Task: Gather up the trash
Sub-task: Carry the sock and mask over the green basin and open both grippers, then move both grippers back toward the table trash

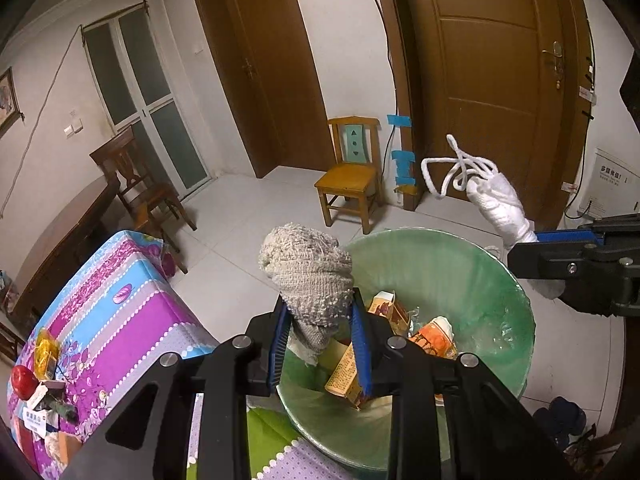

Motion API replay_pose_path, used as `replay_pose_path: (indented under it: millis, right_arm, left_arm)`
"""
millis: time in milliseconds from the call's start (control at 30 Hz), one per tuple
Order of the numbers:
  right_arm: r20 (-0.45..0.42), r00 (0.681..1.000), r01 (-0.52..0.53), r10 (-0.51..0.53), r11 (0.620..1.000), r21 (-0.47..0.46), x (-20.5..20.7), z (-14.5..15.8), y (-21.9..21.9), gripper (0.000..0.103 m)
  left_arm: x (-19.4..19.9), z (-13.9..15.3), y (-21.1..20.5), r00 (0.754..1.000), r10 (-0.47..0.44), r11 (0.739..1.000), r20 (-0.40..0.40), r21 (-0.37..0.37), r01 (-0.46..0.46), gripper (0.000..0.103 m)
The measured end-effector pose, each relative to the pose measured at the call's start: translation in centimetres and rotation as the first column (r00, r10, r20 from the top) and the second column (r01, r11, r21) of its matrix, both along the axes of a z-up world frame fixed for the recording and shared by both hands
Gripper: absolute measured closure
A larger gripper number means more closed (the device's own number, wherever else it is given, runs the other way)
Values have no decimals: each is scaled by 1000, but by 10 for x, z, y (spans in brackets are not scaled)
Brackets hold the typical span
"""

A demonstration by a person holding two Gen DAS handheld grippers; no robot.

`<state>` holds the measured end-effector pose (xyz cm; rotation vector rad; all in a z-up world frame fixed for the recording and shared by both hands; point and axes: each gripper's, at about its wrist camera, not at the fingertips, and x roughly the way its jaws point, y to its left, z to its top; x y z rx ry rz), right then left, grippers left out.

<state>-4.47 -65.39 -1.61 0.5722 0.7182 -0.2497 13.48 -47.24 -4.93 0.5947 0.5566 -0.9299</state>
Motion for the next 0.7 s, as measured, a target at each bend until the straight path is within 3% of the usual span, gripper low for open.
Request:
replay_pose_path:
  millis: [300,400,433,467,533,700]
  right_arm:
    - [-9,1000,-7,7,1000,3,5,-4,-1,81]
    - [-25,1000,-15,15,1000,-8,9,-8,-3,75]
    - [-51,999,-18,17,1000,-18,13,-13,-4,59]
    - [-71,997,-11,10,1000,-23,15,-17,-7,54]
    - [-88,996,12,-15,999,-36,15,-26,-11,54]
    - [-80,996,24,-26,999,-21,9,-33,-16,55]
  left_arm:
    - [1,-4,-5,1000,-4,1000,-4,6,4,73]
    - [1,-5,-6,1000,-16,1000,-6,7,16,71]
    - [0,-7,-6,1000,-20,1000,-6,14,20,63]
    - [1,-9,-7,1000,-18,1000,-1,24,18,51]
    - [0,-9,-7,1000,-16,1000,18,21,16,46]
    - [2,-10,-4,1000,-11,1000,21,21,11,46]
